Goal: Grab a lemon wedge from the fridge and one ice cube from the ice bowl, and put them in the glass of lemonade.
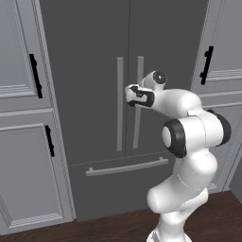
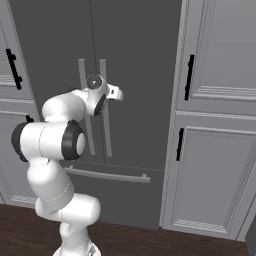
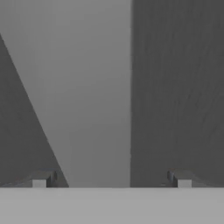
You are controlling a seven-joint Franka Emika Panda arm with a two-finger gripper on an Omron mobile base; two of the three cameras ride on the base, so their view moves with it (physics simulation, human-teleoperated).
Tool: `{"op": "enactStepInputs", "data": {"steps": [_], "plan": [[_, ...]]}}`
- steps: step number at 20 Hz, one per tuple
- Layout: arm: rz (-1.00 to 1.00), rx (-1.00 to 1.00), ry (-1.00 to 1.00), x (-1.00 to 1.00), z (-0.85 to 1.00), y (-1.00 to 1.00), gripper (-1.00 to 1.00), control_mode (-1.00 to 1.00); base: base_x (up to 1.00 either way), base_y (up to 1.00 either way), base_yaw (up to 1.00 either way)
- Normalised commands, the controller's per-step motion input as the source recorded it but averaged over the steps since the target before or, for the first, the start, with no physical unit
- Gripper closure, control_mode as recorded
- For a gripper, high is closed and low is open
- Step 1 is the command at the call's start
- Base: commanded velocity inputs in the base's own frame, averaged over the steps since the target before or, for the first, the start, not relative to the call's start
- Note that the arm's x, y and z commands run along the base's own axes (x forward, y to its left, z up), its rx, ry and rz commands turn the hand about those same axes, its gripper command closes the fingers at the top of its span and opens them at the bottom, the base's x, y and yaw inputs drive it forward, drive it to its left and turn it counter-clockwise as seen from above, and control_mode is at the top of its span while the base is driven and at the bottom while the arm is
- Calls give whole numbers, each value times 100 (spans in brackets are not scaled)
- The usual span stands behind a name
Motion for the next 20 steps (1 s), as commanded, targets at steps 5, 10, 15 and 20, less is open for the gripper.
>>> {"op": "enactStepInputs", "data": {"steps": [5, 10, 15, 20], "plan": [[0, 0, -1, 41, -12, 0, 100, -100, 0, 0, 0], [0, 0, 2, -1, -1, -1, 100, -100, 0, 0, 0], [-7, 3, 0, -38, 15, -48, 100, -100, 0, 0, 0], [-25, 5, -2, -81, 57, -95, 100, -100, 0, 0, 0]]}}
